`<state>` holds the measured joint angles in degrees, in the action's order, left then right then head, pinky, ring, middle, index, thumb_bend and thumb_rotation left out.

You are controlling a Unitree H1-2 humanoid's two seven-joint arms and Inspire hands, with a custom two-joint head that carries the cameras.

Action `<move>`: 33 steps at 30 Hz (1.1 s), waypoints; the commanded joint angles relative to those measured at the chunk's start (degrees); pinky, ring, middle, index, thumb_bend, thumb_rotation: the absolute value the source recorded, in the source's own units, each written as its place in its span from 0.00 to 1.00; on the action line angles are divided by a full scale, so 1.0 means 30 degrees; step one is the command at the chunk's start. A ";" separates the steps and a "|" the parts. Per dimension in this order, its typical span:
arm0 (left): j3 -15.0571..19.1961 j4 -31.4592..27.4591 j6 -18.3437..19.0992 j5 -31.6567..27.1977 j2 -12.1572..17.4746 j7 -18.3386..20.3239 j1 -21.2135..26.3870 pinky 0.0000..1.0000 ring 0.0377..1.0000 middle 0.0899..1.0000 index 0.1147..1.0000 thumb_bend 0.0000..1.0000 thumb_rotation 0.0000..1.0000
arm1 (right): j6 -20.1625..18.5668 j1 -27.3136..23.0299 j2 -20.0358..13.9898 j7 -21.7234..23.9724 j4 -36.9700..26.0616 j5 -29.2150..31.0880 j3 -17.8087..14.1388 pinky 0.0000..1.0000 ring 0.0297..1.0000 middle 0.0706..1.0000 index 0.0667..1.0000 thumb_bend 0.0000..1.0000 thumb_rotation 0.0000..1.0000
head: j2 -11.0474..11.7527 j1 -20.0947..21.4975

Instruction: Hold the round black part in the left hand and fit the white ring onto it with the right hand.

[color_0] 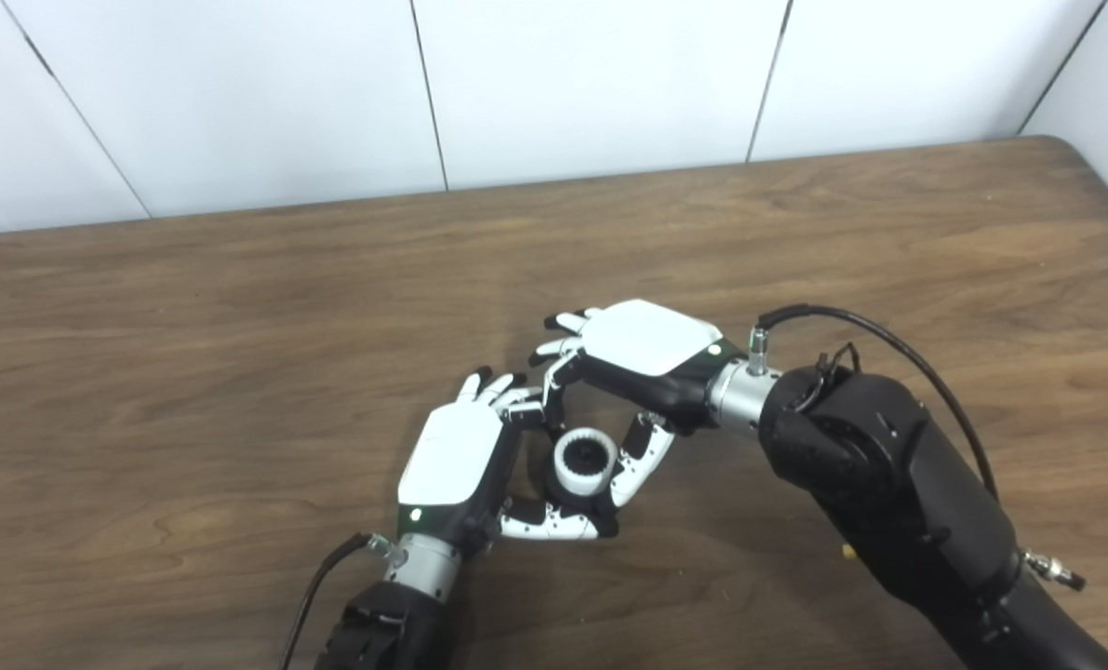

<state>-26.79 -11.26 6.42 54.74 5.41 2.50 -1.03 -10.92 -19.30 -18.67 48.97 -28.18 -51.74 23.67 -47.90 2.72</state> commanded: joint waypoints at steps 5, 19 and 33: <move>-0.0076 0.0025 -0.0023 0.0247 -0.0086 -0.0008 0.0143 1.00 0.91 0.78 0.42 0.52 0.06 | -0.0084 -0.0526 -0.0002 -0.0081 -0.0572 0.0034 -0.0470 1.00 1.00 0.87 0.55 0.96 0.21 | -0.0029 0.0010; 0.0070 -0.0134 0.0013 0.0116 0.0086 0.0185 0.0099 1.00 0.91 0.78 0.42 0.52 0.06 | -0.0781 -0.1194 -0.1485 0.0413 -0.1554 0.1343 -0.2848 1.00 1.00 0.88 0.56 0.99 0.23 | -0.0007 0.0085; 0.0452 -0.0246 0.0208 -0.0095 0.0256 0.0535 0.0079 1.00 0.90 0.78 0.43 0.52 0.08 | -0.1627 -0.1795 -0.2531 0.0746 -0.1604 0.1673 -0.3807 1.00 1.00 0.89 0.56 0.98 0.21 | 0.0096 0.0144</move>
<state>-25.86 -11.40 6.37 54.14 5.66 3.27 -1.02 -15.42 -22.53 -25.22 51.74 -31.03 -46.90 13.08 -47.55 3.08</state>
